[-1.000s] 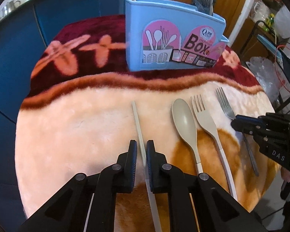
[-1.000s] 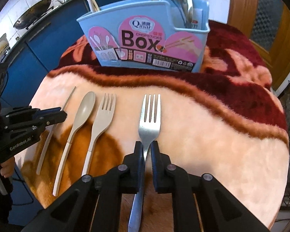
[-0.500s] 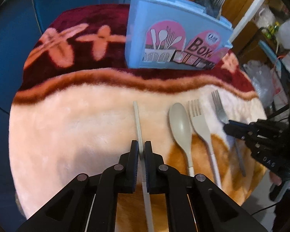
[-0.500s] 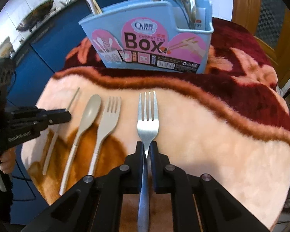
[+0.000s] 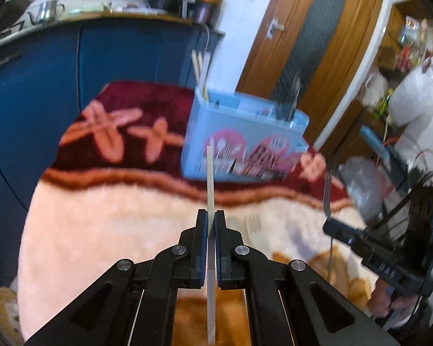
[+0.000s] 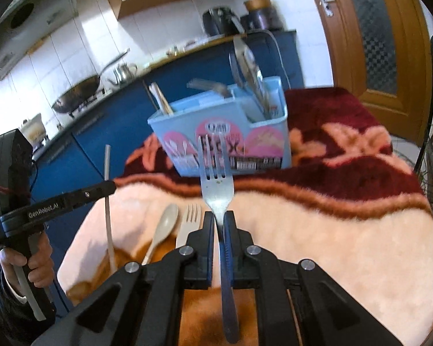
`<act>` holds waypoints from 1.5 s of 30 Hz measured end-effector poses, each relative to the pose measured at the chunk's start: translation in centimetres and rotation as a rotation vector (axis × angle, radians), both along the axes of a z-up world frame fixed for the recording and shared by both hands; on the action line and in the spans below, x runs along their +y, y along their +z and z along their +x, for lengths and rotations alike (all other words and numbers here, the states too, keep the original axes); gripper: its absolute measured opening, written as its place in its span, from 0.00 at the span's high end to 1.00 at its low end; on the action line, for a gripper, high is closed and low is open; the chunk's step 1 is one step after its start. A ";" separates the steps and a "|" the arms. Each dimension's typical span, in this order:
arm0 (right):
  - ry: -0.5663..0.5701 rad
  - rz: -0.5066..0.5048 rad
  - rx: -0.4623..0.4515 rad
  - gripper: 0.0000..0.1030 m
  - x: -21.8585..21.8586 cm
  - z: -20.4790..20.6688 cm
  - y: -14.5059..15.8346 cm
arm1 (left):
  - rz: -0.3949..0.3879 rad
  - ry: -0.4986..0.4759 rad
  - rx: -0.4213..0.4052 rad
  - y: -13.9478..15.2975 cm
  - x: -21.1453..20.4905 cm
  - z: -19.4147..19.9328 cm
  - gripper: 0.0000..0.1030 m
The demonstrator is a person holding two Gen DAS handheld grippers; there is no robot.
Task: Organize utensils
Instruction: 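Carry the chopstick and fork to the blue caddy and release both into it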
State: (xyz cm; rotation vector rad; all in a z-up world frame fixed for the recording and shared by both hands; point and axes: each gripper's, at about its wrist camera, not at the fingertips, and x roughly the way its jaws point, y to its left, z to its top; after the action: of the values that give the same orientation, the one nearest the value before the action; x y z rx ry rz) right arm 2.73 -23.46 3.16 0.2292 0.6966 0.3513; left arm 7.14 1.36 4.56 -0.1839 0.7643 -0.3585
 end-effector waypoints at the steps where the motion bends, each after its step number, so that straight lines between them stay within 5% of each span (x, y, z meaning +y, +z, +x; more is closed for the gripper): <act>1: -0.006 0.003 -0.019 0.91 -0.1 0.1 0.3 | -0.010 0.010 -0.037 0.6 -0.1 0.1 0.96; 11: -0.085 0.017 -0.198 0.92 -0.5 1.1 3.8 | -0.017 0.068 -0.250 5.2 -0.6 1.1 0.96; 26: -0.164 -0.003 -0.348 0.92 -1.9 4.2 8.9 | 0.013 0.154 -0.509 11.5 -2.3 4.7 0.96; 33: -0.221 -0.051 -0.399 0.92 -1.4 6.6 9.8 | 0.008 0.188 -0.468 9.5 -2.8 7.6 0.96; 45: -0.227 -0.153 -0.303 0.91 -0.5 10.5 5.2 | 0.052 0.169 -0.423 4.6 -4.2 9.4 0.96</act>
State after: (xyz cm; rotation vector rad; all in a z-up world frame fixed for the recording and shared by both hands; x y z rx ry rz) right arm 13.19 -24.00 8.37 0.1046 0.3909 0.1108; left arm 16.59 -2.85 9.12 -0.1167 0.3370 -0.2059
